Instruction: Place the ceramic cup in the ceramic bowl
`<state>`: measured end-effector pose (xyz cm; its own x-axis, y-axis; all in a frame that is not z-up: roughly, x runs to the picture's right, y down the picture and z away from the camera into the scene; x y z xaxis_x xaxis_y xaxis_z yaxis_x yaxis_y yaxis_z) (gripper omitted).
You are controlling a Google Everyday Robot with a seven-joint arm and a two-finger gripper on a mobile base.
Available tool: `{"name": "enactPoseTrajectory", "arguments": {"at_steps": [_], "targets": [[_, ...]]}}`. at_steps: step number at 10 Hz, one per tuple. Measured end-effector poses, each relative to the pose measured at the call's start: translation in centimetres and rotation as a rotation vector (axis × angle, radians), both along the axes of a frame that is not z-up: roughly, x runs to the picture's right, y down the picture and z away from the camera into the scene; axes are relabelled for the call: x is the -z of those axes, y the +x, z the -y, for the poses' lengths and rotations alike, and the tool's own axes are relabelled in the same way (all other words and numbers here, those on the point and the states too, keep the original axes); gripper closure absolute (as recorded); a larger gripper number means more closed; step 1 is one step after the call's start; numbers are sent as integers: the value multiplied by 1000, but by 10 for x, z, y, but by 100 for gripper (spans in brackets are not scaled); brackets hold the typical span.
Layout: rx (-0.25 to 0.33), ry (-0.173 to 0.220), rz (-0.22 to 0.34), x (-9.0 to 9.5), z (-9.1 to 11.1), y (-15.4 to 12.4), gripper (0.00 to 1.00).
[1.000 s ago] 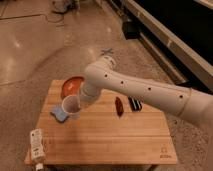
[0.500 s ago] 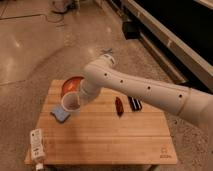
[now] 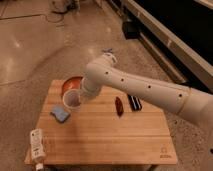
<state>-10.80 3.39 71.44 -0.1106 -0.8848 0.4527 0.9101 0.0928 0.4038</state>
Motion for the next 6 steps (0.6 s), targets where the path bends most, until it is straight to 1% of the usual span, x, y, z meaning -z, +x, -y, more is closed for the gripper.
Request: {"name": "enactPoseTrajectory", "arguments": {"at_steps": [1, 2, 3, 4, 5, 6], "targets": [[-19, 5, -11, -13, 9, 3, 100], [-35, 3, -19, -30, 17, 7, 100], [-47, -5, -25, -46, 22, 10, 100], [-56, -13, -26, -59, 26, 11, 100], [-67, -25, -28, -76, 31, 11, 100], [-77, -37, -28, -90, 36, 11, 100]]}}
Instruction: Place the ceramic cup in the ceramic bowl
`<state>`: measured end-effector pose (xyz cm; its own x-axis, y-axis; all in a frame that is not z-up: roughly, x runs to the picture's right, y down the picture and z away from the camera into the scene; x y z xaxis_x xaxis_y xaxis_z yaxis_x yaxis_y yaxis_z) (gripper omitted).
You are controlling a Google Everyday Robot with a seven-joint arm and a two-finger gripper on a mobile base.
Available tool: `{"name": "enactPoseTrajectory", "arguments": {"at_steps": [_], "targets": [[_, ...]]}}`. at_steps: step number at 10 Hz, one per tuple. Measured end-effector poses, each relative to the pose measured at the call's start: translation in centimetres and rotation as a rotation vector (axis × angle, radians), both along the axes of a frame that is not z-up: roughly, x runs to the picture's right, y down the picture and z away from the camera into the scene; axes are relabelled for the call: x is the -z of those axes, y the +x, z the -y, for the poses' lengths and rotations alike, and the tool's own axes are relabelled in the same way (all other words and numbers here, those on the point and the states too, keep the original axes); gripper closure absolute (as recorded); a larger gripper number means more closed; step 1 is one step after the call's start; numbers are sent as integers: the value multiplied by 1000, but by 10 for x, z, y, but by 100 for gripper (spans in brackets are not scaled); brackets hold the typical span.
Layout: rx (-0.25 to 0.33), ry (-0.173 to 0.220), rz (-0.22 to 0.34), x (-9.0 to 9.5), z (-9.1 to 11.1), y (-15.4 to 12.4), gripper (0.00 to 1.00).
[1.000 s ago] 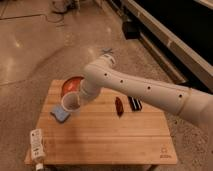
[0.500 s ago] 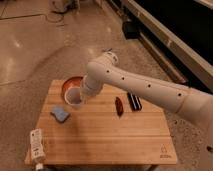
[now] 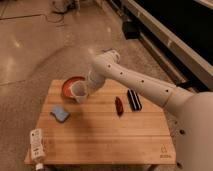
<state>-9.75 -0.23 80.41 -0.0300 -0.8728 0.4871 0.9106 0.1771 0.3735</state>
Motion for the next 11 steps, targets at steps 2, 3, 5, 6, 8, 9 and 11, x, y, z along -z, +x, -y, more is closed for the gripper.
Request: {"name": "enactPoseTrajectory", "arguments": {"at_steps": [2, 3, 5, 6, 8, 9, 11], "targets": [[-11, -21, -4, -23, 10, -1, 100], [-17, -30, -9, -36, 19, -1, 100], [-23, -35, -18, -53, 34, -1, 100], [-22, -37, -23, -61, 42, -3, 100], [-19, -47, -32, -73, 50, -6, 99], [-15, -56, -36, -82, 51, -9, 92], [-11, -70, -38, -93, 50, -14, 74]]}}
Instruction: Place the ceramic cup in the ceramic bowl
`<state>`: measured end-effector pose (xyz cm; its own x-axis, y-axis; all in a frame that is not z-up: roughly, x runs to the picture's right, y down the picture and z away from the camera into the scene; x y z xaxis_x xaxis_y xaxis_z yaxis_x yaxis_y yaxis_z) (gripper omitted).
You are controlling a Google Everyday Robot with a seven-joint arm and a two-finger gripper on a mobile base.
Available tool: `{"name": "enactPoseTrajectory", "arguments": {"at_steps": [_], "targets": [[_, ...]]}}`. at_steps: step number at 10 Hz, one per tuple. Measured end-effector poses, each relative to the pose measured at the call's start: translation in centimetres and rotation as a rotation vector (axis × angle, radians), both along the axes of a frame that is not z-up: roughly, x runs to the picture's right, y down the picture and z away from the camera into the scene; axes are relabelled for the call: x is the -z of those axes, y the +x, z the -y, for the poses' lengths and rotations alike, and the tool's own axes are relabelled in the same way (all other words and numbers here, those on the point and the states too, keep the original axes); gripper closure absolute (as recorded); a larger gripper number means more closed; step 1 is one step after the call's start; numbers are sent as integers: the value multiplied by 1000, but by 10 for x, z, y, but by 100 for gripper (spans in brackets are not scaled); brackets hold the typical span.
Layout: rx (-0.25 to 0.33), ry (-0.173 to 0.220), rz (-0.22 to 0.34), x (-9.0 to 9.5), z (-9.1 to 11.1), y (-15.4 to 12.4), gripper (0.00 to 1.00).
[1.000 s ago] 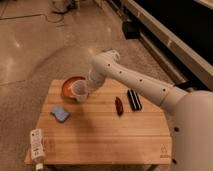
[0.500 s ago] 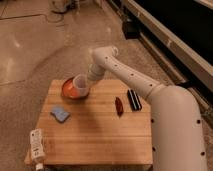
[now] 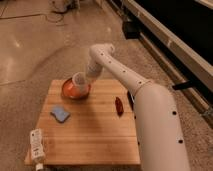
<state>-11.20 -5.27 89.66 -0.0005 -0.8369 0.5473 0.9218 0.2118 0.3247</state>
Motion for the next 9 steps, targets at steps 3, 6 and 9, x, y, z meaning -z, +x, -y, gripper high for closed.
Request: {"name": "enactPoseTrajectory", "arguments": {"at_steps": [3, 6, 9], "targets": [[3, -14, 6, -13, 2, -10, 44], [10, -18, 26, -19, 5, -25, 20], [20, -20, 45, -19, 5, -32, 20]]}}
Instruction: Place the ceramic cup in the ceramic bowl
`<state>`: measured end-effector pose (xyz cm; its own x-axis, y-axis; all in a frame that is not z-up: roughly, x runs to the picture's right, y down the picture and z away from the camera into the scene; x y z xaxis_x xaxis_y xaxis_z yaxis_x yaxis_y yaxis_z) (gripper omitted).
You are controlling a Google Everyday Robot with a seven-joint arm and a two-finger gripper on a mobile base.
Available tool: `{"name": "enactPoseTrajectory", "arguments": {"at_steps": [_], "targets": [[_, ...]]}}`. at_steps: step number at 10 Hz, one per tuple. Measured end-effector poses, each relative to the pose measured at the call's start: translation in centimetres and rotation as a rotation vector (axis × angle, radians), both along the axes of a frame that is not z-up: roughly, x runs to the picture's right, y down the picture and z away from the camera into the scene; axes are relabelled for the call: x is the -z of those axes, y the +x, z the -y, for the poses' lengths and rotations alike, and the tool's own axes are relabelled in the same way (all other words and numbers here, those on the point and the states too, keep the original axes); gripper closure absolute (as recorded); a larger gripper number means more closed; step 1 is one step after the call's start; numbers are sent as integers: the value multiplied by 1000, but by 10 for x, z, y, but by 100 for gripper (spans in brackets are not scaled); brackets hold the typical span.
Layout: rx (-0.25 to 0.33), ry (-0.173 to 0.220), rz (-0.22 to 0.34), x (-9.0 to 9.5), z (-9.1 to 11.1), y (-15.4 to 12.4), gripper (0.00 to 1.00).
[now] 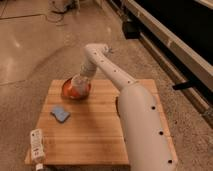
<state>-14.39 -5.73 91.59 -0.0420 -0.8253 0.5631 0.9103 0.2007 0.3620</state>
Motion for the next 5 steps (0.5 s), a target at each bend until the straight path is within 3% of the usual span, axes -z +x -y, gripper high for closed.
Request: {"name": "enactPoseTrajectory", "arguments": {"at_steps": [5], "targets": [[17, 13, 9, 5, -1, 4, 20]]}}
